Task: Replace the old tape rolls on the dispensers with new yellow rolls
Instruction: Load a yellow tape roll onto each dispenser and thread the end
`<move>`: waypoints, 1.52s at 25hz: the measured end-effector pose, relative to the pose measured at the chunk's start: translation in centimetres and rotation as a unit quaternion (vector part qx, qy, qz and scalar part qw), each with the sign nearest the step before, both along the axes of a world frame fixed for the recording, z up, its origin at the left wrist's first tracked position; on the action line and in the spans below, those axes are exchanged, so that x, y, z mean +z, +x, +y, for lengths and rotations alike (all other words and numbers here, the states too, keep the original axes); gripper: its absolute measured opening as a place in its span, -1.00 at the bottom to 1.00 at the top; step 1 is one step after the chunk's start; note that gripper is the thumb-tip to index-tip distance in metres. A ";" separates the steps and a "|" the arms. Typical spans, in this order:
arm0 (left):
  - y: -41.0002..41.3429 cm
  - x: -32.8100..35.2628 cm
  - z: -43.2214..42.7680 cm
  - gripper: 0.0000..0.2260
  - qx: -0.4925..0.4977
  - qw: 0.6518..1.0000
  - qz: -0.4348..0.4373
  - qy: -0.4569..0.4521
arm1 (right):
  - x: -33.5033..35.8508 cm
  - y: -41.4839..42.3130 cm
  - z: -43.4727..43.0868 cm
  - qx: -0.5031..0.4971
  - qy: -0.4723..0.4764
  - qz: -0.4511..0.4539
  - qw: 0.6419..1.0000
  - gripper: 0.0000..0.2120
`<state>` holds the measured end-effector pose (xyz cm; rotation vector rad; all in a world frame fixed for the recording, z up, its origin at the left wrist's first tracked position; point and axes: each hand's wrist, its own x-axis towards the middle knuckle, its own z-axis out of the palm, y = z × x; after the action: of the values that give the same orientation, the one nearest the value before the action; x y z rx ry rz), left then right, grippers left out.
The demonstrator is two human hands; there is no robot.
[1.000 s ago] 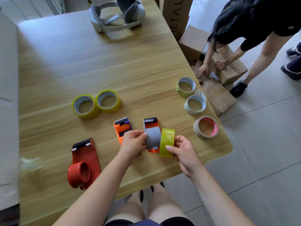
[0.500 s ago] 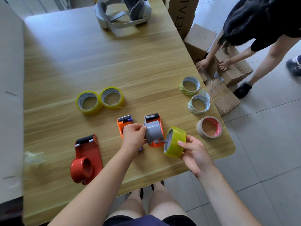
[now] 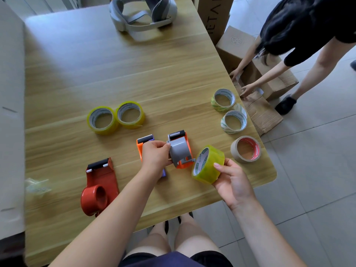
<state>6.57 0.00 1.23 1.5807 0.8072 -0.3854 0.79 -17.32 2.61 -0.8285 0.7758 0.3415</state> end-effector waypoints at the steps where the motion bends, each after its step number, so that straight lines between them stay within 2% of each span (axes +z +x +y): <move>1: 0.0 0.2 -0.1 -0.78 -0.002 1.000 -0.003 0.003 | 0.1 0.1 0.0 -0.002 0.001 -0.002 1.000 -0.47; 6: 0.3 0.6 -0.2 -0.77 0.011 1.000 0.001 -0.001 | 0.6 0.3 0.3 0.008 -0.003 -0.020 1.000 -0.58; 11: 0.4 0.8 -0.2 -0.79 0.012 0.999 0.022 -0.020 | 0.3 0.5 0.6 0.000 0.015 -0.024 1.000 -0.57; 14: 0.7 1.2 -0.1 -0.81 0.030 0.997 0.041 -0.057 | -0.4 0.7 1.2 0.003 0.023 -0.021 1.000 -0.71; 19: 0.4 1.7 0.1 -0.84 -0.011 0.996 0.038 -0.076 | -1.5 1.0 0.9 0.040 -0.013 -0.015 0.999 -0.70; 22: 0.0 1.5 0.4 -0.87 -0.027 0.996 0.028 -0.078 | -1.3 1.5 0.6 0.099 -0.050 -0.036 0.993 -0.74; 28: -0.4 1.2 0.0 -0.86 -0.009 0.994 0.027 -0.107 | -2.1 2.0 1.4 0.125 -0.094 -0.076 0.985 -0.77; 32: -0.6 1.1 0.1 -0.87 -0.005 0.995 0.026 -0.097 | -3.0 1.7 1.6 0.154 -0.169 -0.106 0.968 -0.77; 34: -0.6 1.0 0.3 -0.88 -0.007 0.996 0.021 -0.090 | -3.7 1.6 1.4 0.167 -0.204 -0.108 0.958 -0.68; 35: -0.6 0.9 0.3 -0.89 -0.011 0.996 0.018 -0.085 | -4.1 1.6 1.2 0.170 -0.205 -0.107 0.958 -0.57; 38: -1.2 0.8 -0.1 -0.89 -0.026 0.996 0.017 -0.082 | -4.6 2.0 0.5 0.178 -0.098 -0.084 0.975 -0.04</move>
<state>5.42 -0.09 2.08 1.4480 0.7418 -0.5048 2.82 -16.85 -2.01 -1.1725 0.5049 0.5108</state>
